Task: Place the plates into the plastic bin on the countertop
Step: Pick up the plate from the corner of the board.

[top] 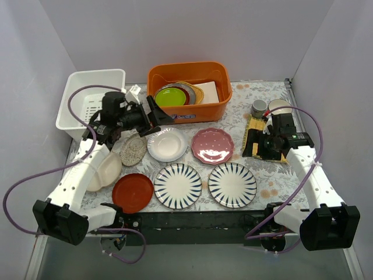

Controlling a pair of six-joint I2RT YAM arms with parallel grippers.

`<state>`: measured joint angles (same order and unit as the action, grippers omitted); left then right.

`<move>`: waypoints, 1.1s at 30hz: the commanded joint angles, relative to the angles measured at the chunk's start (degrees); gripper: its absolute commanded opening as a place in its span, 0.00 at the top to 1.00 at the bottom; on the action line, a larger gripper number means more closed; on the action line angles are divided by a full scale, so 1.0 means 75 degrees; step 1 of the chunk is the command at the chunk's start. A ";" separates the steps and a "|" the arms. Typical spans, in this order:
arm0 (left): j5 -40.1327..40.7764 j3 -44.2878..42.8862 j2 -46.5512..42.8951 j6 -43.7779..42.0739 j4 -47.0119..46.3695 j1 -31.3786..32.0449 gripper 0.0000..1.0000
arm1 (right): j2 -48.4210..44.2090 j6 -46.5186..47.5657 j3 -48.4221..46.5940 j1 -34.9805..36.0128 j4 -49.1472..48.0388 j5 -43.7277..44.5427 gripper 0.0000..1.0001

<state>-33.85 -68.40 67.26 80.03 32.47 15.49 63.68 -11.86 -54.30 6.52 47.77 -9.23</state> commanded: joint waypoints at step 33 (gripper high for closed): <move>0.1009 -0.5223 0.6757 0.1072 -0.0345 0.4076 0.02 | -0.0300 -0.0575 0.1229 -0.2147 -0.1799 0.0352 0.02</move>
<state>-26.17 -103.18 117.56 87.90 28.80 44.40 60.27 -15.20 -45.10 -8.80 37.43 -5.17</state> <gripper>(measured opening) 0.982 0.975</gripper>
